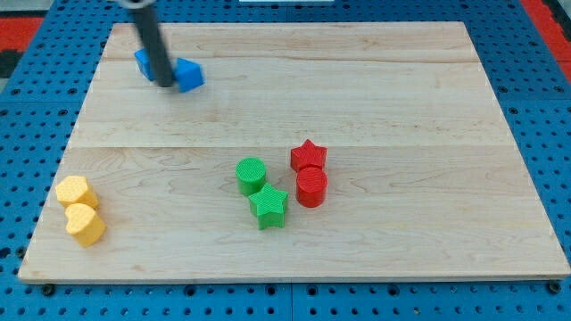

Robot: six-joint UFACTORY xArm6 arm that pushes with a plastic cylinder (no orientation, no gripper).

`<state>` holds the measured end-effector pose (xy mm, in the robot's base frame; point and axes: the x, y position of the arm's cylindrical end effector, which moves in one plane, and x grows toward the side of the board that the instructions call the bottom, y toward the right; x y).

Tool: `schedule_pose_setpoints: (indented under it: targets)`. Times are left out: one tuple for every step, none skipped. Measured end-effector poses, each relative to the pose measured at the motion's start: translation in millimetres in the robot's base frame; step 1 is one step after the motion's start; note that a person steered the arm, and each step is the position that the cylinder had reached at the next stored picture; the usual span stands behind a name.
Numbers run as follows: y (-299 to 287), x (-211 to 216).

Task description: Move the blue blocks towards the right side of the board

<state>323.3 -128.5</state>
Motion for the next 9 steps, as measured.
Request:
schedule_pose_setpoints:
  targets:
    - [89, 0]
    - [66, 8]
    - [64, 10]
    - [49, 10]
    - [20, 17]
    - [-34, 36]
    - [-140, 18]
    - [-175, -8]
    - [-165, -27]
